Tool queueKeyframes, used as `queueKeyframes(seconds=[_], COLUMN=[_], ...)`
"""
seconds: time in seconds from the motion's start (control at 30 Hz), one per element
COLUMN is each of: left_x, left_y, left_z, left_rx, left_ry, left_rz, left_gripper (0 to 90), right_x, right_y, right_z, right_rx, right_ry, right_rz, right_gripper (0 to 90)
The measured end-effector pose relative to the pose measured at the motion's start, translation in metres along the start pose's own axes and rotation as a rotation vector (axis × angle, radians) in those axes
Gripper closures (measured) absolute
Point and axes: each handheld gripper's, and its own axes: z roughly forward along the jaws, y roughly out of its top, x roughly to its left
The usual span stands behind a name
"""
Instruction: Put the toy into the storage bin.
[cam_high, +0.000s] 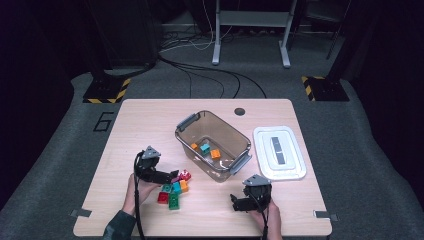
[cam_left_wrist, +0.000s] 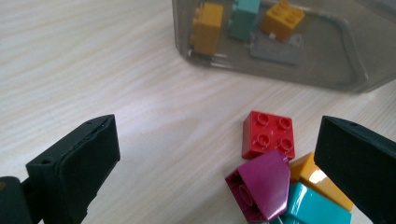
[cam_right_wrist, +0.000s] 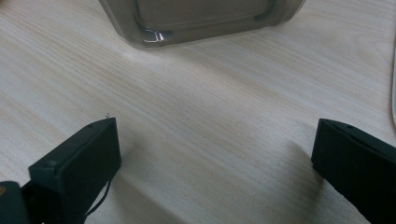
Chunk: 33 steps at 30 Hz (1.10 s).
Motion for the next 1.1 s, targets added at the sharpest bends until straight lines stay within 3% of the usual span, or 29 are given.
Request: queueKeyframes(seconds=[0.27, 0.57, 0.63, 0.73, 0.77, 0.8, 1.0, 1.1], left_x=[-0.001, 0.009, 0.009, 0.008, 0.009, 0.007, 0.005, 0.004], left_y=[-0.012, -0.022, -0.024, -0.026, -0.026, -0.027, -0.029, -0.030], left_z=[0.012, 0.019, 0.018, 0.018, 0.016, 0.016, 0.017, 0.019], left_rx=[0.045, 0.064, 0.068, 0.061, 0.064, 0.046, 0.027, 0.019], left_ry=[0.009, 0.070, 0.084, 0.091, 0.083, 0.082, 0.073, 0.073], left_rz=[0.011, -0.029, -0.024, -0.005, 0.017, 0.004, 0.034, 0.048], left_gripper=[0.0, 0.8, 4.0, 16.2, 17.7, 22.4, 39.7, 43.8], right_x=[0.000, 0.000, 0.000, 0.000, 0.000, 0.000, 0.000, 0.000], right_y=[0.000, 0.000, 0.000, 0.000, 0.000, 0.000, 0.000, 0.000], right_z=[0.000, 0.000, 0.000, 0.000, 0.000, 0.000, 0.000, 0.000], right_rx=[0.000, 0.000, -0.001, 0.000, 0.000, 0.000, 0.001, 0.001], right_ry=[0.000, 0.000, 0.000, -0.001, -0.001, 0.000, 0.001, 0.001], right_rz=[0.000, 0.001, -0.003, 0.001, 0.000, -0.002, -0.001, -0.001], right_gripper=[0.4, 0.4, 0.4, 0.4, 0.4, 0.4, 0.4, 0.4])
